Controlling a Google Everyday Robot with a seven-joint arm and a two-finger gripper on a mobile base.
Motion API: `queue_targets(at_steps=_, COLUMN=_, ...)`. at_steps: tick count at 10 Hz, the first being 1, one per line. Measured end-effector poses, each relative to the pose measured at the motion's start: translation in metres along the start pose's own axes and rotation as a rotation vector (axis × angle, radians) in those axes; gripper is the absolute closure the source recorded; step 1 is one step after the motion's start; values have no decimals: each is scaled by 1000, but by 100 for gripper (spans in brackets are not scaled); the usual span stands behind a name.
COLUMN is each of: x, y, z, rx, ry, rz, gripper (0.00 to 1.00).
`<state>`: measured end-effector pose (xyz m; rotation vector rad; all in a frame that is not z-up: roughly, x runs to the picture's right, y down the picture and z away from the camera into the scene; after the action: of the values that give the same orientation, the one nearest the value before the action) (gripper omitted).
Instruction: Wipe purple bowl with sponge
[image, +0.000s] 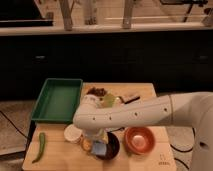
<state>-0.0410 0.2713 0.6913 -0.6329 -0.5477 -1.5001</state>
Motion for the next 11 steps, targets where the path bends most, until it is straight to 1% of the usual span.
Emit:
queue_targets(at_steps=1, x=-8, y=5, z=0, rx=4, ry=-4, rz=3, gripper=100)
queue_targets(at_steps=2, x=-14, y=19, z=0, rx=4, ry=-7, rz=15, gripper=100)
queue_targets(at_steps=5, x=-18, y=49, z=-3, rx=8, ry=0, rz=73, gripper=100)
queue_targets(at_steps=6, x=-12, y=62, z=-5, rx=12, ry=11, rz=113, gripper=100)
queue_targets(at_steps=7, x=-4, y=67, z=-8, rx=15, ry=27, rz=134, gripper=100)
queue_targets(at_steps=8, x=5, y=69, z=-10, rx=18, ry=37, rz=151, gripper=100)
queue_targets(at_steps=9, x=21, y=69, z=-13, rx=26, ry=53, rz=167, gripper=100)
queue_targets(at_steps=10, x=36, y=69, z=-14, rx=24, ry=63, rz=171, gripper=100)
queue_targets(at_steps=11, x=43, y=66, z=-14, rx=24, ry=64, rz=171, gripper=100)
